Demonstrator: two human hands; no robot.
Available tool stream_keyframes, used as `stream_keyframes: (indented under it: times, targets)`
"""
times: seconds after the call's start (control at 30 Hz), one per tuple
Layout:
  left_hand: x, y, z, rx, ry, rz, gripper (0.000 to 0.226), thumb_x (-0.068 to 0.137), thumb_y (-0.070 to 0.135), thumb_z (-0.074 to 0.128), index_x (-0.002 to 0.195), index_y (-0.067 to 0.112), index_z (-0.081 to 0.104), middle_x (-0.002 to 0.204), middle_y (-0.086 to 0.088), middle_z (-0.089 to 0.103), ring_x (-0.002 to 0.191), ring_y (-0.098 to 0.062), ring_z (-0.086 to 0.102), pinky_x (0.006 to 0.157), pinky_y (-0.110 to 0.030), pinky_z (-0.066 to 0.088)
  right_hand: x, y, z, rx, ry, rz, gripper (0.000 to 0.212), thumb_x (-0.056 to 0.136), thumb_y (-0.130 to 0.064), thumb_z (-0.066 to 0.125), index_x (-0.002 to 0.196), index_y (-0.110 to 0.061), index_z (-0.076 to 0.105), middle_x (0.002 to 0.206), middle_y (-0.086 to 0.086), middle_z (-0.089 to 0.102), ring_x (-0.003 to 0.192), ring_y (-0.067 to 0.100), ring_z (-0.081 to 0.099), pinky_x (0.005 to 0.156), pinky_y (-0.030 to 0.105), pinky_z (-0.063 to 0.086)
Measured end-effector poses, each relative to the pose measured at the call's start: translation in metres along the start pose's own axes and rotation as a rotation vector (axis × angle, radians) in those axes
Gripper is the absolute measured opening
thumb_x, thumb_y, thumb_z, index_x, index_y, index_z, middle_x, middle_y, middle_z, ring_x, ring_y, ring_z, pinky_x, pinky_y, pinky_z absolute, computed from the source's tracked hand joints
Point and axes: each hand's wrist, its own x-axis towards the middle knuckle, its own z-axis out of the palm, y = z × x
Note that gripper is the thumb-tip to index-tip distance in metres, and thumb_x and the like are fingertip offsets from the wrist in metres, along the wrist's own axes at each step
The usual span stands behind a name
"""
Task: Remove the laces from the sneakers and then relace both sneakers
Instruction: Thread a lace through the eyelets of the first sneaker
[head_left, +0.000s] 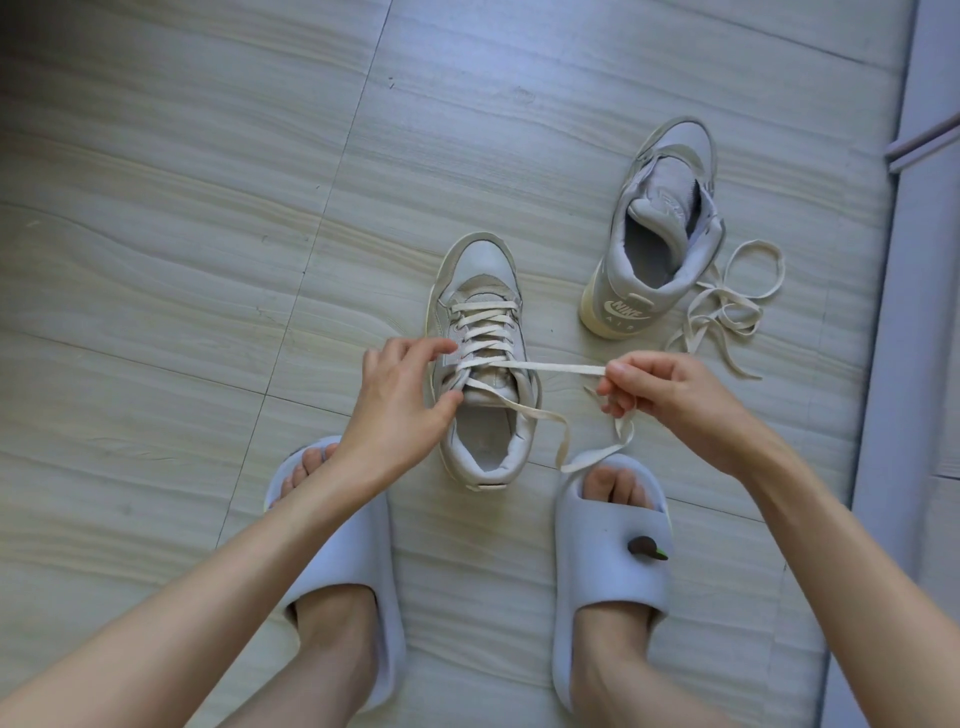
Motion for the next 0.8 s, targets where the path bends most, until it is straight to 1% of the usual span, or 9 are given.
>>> stream_keyframes:
  times: [0.1, 0.2, 0.27, 0.37, 0.43, 0.5, 0.6, 0.7, 0.8]
  targets:
    - [-0.002, 0.023, -0.004, -0.13, 0.141, 0.108, 0.02, 0.086, 0.005, 0.057, 0.097, 0.019, 0.067, 0.091, 0.011, 0.059, 0.085, -0.007, 0.045, 0.073, -0.011, 0.031, 0.0, -0.006, -0.005, 0.004, 0.017, -0.049, 0.025, 0.077, -0.039, 0.058, 0.067, -0.021, 0.072, 0.059, -0.004, 0.056, 0.062, 0.01, 0.052, 0.07, 0.025, 0.042]
    - [-0.005, 0.049, -0.004, -0.36, -0.077, 0.003, 0.034, 0.087, -0.002, 0.046, 0.088, 0.02, 0.07, 0.086, 0.011, 0.067, 0.071, 0.01, 0.054, 0.062, -0.005, 0.036, -0.004, -0.013, -0.012, -0.003, 0.024, -0.102, 0.023, 0.076, -0.041, 0.057, 0.07, -0.025, 0.072, 0.058, -0.005, 0.054, 0.06, 0.009, 0.048, 0.068, 0.027, 0.036]
    - [-0.006, 0.062, 0.001, -0.398, -0.243, -0.075, 0.042, 0.087, -0.005, 0.038, 0.1, 0.019, 0.071, 0.099, 0.006, 0.068, 0.077, 0.008, 0.057, 0.069, -0.009, 0.044, -0.01, -0.017, -0.015, 0.033, 0.012, -0.128, 0.023, 0.075, -0.041, 0.058, 0.074, -0.024, 0.073, 0.059, -0.004, 0.053, 0.061, 0.01, 0.046, 0.068, 0.03, 0.034]
    - [-0.007, 0.076, 0.008, -0.539, -0.414, -0.175, 0.052, 0.088, -0.01, 0.034, 0.123, 0.019, 0.059, 0.122, 0.005, 0.061, 0.107, -0.009, 0.055, 0.095, -0.027, 0.045, -0.017, -0.02, -0.013, 0.047, -0.044, -0.141, 0.023, 0.077, -0.036, 0.057, 0.079, -0.019, 0.073, 0.061, -0.001, 0.052, 0.064, 0.014, 0.044, 0.069, 0.031, 0.033]
    - [-0.007, 0.083, 0.01, -0.808, -0.484, -0.243, 0.06, 0.086, -0.015, 0.035, 0.136, 0.018, 0.045, 0.127, 0.007, 0.056, 0.123, -0.009, 0.046, 0.101, -0.025, 0.04, -0.019, -0.021, -0.008, 0.008, -0.06, -0.133, 0.021, 0.08, -0.031, 0.055, 0.078, -0.017, 0.07, 0.062, 0.001, 0.051, 0.063, 0.013, 0.045, 0.069, 0.027, 0.037]
    - [-0.006, 0.086, 0.008, -1.225, -0.517, -0.338, 0.066, 0.086, -0.013, 0.038, 0.142, 0.022, 0.034, 0.131, 0.003, 0.054, 0.13, -0.012, 0.042, 0.108, -0.029, 0.032, -0.018, -0.02, -0.001, -0.04, -0.04, -0.128, 0.021, 0.086, -0.025, 0.052, 0.078, -0.013, 0.067, 0.062, 0.004, 0.051, 0.06, 0.008, 0.047, 0.066, 0.021, 0.04]
    - [0.0, 0.084, 0.001, -1.617, -0.5, -0.386, 0.064, 0.081, 0.001, 0.049, 0.136, 0.03, 0.036, 0.133, -0.008, 0.056, 0.128, -0.021, 0.048, 0.111, -0.033, 0.026, -0.015, -0.017, 0.009, -0.091, -0.043, -0.114, 0.024, 0.096, -0.012, 0.044, 0.082, -0.009, 0.064, 0.062, 0.004, 0.051, 0.057, 0.004, 0.048, 0.063, 0.014, 0.042]
    - [0.007, 0.078, -0.008, -1.726, -0.425, -0.367, 0.06, 0.079, 0.0, 0.048, 0.127, 0.036, 0.039, 0.13, -0.012, 0.057, 0.121, -0.028, 0.054, 0.11, -0.036, 0.028, -0.011, -0.014, 0.011, -0.092, -0.044, -0.098, 0.024, 0.097, -0.009, 0.042, 0.085, -0.008, 0.063, 0.062, 0.004, 0.053, 0.057, 0.002, 0.051, 0.063, 0.011, 0.042]
    - [0.013, 0.065, -0.02, -1.862, -0.313, -0.371, 0.057, 0.078, -0.004, 0.046, 0.123, 0.03, 0.038, 0.129, -0.015, 0.058, 0.116, -0.032, 0.058, 0.105, -0.044, 0.038, -0.008, -0.009, 0.005, -0.168, 0.005, -0.093, 0.023, 0.096, -0.007, 0.044, 0.085, -0.01, 0.064, 0.064, 0.003, 0.054, 0.058, -0.001, 0.05, 0.063, 0.008, 0.039]
